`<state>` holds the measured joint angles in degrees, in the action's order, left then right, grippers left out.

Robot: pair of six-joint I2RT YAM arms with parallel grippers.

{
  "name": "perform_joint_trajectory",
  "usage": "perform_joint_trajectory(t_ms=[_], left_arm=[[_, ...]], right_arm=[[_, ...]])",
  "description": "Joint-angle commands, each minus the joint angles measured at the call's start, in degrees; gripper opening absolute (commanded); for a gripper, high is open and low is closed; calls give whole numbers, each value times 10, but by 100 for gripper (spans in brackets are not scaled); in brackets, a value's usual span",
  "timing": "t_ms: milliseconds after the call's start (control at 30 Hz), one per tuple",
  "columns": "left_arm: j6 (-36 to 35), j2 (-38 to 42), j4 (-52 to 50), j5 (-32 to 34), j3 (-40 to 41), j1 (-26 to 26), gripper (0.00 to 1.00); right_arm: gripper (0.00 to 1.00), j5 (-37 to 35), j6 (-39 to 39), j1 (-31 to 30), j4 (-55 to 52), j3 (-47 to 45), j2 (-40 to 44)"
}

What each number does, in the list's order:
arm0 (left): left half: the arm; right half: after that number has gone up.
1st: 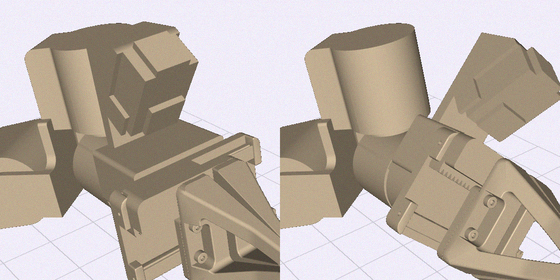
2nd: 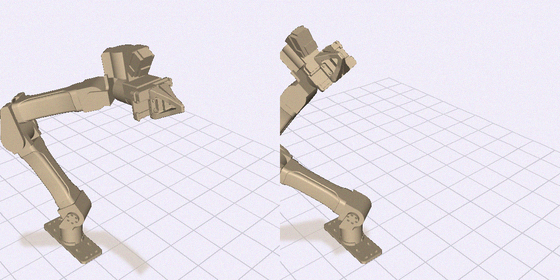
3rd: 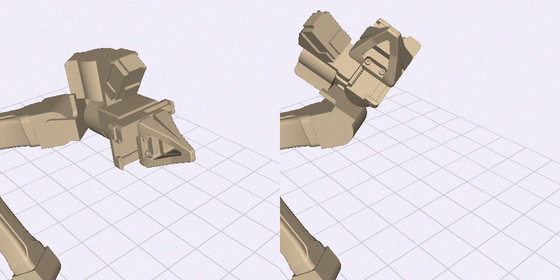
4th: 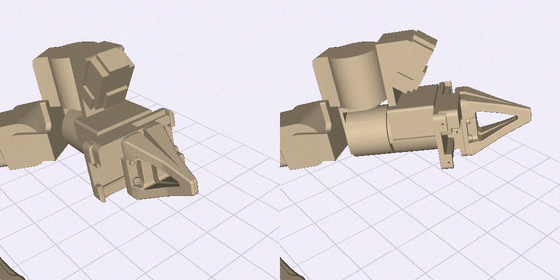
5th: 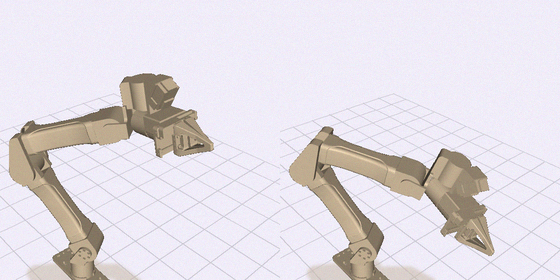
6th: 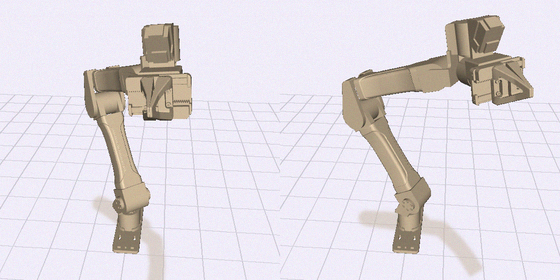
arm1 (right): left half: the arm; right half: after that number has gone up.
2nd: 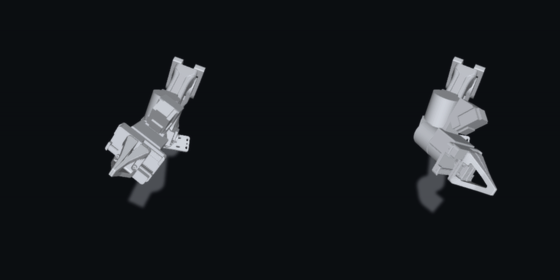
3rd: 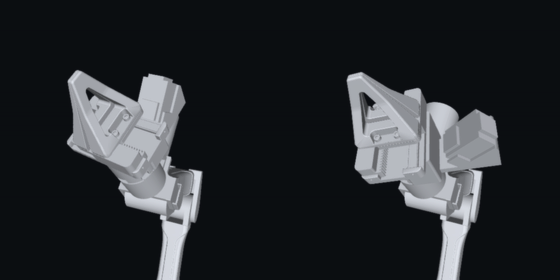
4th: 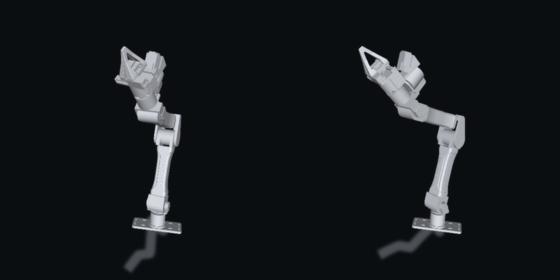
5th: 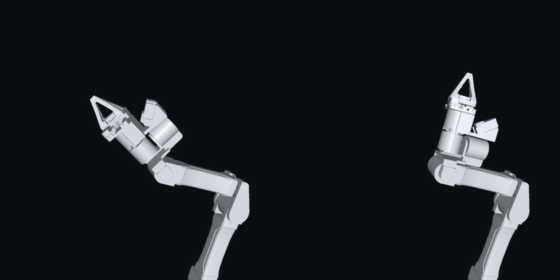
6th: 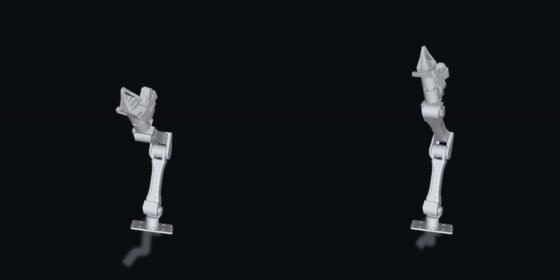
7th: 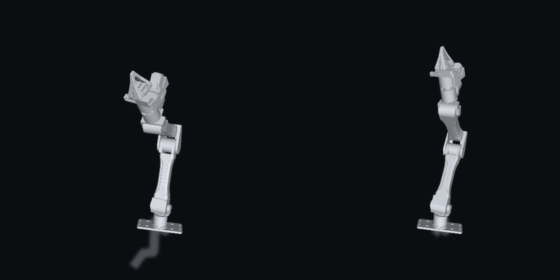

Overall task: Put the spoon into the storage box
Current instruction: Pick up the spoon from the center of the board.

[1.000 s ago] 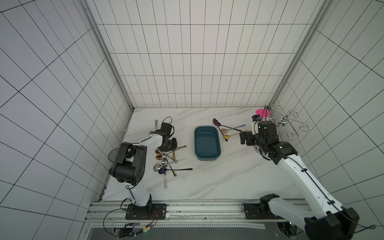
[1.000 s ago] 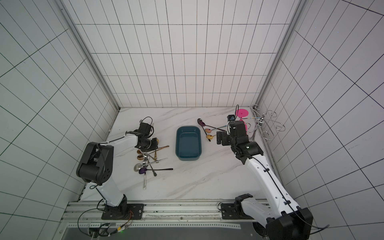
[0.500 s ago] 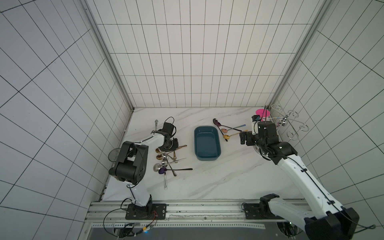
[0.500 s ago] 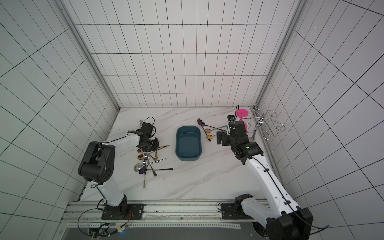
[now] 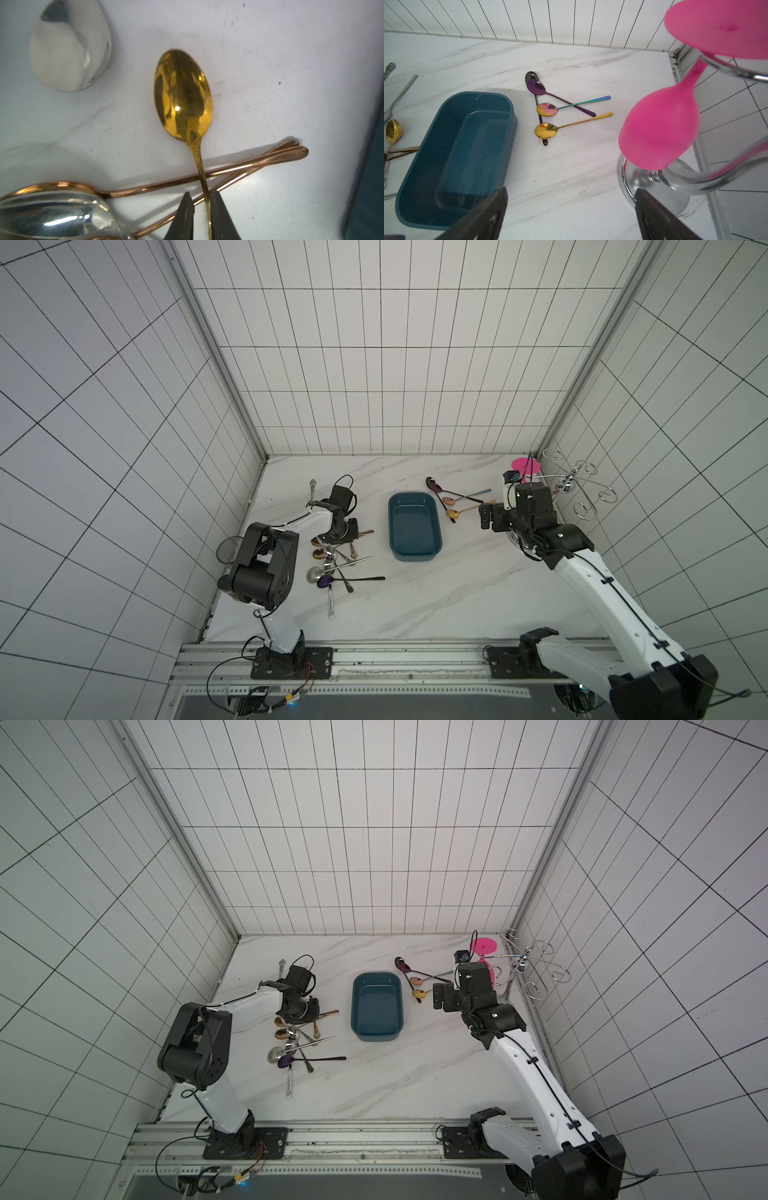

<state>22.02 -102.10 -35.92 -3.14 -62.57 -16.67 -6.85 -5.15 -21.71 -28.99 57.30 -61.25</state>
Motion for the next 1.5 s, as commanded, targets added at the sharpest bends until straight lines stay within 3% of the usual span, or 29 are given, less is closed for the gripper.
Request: perform_joint_trajectory(t_ms=[0,233,400,500,1033,1333,1467], left_arm=[[-2,-24,0,12,-14,3,19],[0,-56,-10,19,-39,2,17],[1,-52,-11,18,-37,1,3],[5,-39,-11,16,-32,0,0],[36,79,-25,-28,-58,-40,0],[103,67,-28,-100,-123,-102,0],[104,40,-33,-101,-153,-142,0]], right_arm=[[99,3,-3,4,10,-19,4],[99,5,-5,4,10,-20,4],[99,4,-5,4,9,-20,4],[99,3,-8,4,10,-19,3],[99,10,-13,3,-10,5,-27],[99,20,-20,4,-23,15,-44],[99,19,-33,4,-40,26,-50]])
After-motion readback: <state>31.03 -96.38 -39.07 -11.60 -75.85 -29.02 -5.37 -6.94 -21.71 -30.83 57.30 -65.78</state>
